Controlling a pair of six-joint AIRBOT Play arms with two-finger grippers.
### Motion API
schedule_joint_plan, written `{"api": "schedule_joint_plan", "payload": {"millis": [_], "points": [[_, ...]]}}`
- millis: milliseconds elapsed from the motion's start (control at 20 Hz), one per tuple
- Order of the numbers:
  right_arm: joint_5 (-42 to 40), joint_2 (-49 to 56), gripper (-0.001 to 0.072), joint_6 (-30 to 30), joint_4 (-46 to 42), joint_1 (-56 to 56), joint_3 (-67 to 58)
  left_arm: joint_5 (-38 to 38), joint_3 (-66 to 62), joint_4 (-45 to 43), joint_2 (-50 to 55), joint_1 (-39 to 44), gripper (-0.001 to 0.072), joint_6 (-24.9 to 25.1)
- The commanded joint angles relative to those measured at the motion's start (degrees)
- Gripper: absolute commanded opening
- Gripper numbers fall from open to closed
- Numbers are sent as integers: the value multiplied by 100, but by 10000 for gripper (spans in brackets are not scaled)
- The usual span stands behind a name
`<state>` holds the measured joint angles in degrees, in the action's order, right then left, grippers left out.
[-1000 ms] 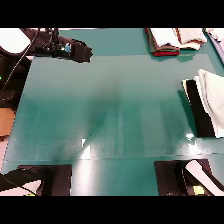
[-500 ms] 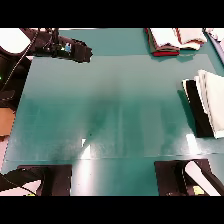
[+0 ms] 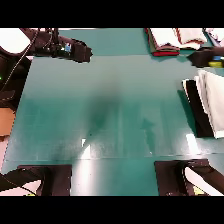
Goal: Fold the shirts.
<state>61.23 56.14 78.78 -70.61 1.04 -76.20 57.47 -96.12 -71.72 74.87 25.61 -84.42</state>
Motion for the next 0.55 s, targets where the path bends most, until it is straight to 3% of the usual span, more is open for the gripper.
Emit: {"api": "schedule_joint_plan", "payload": {"millis": [0,500], "points": [[-164,289,18,9,39,-925,-24,-2,-2,-2,-2,0,26,0],[-138,470,18,9,48,-1268,-24,-2,-2,-2,-2,0,25,0]]}}
